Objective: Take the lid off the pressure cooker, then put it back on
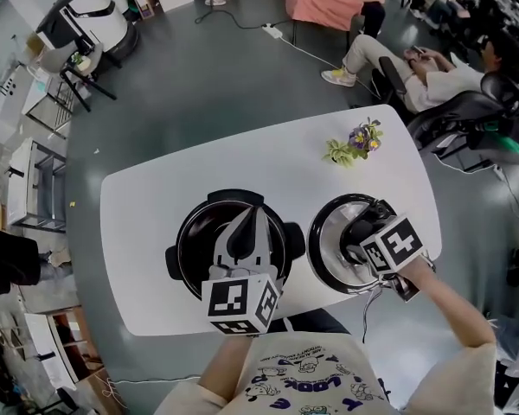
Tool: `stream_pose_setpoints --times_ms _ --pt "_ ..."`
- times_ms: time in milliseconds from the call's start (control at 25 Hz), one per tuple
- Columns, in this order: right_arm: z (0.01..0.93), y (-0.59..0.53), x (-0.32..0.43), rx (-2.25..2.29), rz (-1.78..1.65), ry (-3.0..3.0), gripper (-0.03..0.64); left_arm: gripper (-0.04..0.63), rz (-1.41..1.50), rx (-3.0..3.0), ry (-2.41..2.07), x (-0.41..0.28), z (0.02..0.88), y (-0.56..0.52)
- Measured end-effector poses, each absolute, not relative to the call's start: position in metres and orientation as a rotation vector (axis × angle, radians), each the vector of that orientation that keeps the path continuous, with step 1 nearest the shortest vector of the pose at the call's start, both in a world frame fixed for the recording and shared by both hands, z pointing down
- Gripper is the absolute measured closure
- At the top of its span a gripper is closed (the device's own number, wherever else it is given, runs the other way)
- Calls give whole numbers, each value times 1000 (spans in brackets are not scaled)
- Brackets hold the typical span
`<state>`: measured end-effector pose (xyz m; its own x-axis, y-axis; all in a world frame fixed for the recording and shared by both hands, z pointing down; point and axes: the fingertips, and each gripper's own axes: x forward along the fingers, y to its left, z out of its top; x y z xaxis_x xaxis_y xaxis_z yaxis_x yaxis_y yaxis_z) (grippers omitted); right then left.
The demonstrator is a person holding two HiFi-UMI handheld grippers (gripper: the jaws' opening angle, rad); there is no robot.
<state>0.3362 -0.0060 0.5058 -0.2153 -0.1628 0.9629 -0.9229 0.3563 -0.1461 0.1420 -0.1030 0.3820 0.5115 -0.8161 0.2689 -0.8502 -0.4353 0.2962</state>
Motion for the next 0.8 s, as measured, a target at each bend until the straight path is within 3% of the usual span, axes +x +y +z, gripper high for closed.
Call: stream_pose_setpoints --times_ms 800 --pt "600 -36 326 975 996 -1607 324 581 201 2308 -1436 138 415 -129"
